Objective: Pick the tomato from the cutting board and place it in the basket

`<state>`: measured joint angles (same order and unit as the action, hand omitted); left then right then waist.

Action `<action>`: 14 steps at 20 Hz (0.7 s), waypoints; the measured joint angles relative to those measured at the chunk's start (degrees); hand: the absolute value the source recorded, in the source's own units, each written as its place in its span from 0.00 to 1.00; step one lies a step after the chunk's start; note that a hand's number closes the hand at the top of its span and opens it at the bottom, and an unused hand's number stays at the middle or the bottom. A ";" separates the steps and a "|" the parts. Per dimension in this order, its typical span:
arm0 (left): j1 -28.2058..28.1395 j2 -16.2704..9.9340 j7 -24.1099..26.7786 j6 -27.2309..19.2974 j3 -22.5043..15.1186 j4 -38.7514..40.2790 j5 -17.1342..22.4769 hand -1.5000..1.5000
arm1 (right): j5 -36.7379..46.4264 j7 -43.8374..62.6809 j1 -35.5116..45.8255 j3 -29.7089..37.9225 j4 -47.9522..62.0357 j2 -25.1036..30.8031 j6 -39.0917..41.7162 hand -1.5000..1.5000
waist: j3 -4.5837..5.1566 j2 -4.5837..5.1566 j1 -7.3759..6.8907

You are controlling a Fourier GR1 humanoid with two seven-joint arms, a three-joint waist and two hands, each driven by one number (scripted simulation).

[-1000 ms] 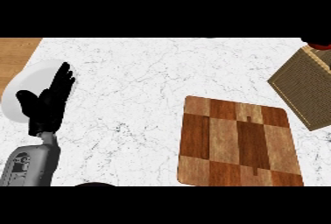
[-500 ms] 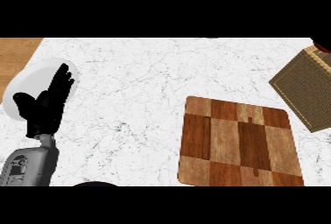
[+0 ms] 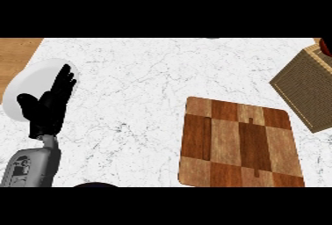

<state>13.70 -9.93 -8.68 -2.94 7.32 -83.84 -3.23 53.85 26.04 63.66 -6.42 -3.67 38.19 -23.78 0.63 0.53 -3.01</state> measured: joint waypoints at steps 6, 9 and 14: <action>1.30 -0.39 -0.54 0.31 0.49 0.77 0.44 0.50 | -0.08 -0.15 -1.86 0.15 0.73 -1.15 0.97 1.00 | -0.30 0.31 0.02; 0.99 -0.76 -1.16 0.59 0.59 -0.10 0.59 0.50 | -0.63 -1.09 -2.02 0.66 0.83 -0.67 3.27 1.00 | -0.34 0.22 0.04; 0.95 -0.15 -1.04 0.19 0.05 -0.17 0.15 0.50 | -1.58 -1.76 -2.69 1.61 0.86 -0.04 4.77 1.00 | -0.36 0.33 -0.16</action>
<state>14.65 -10.07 -9.72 -2.75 7.37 -84.00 -3.09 52.26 24.28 60.97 -4.81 -2.80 38.15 -19.02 0.27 0.86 -3.17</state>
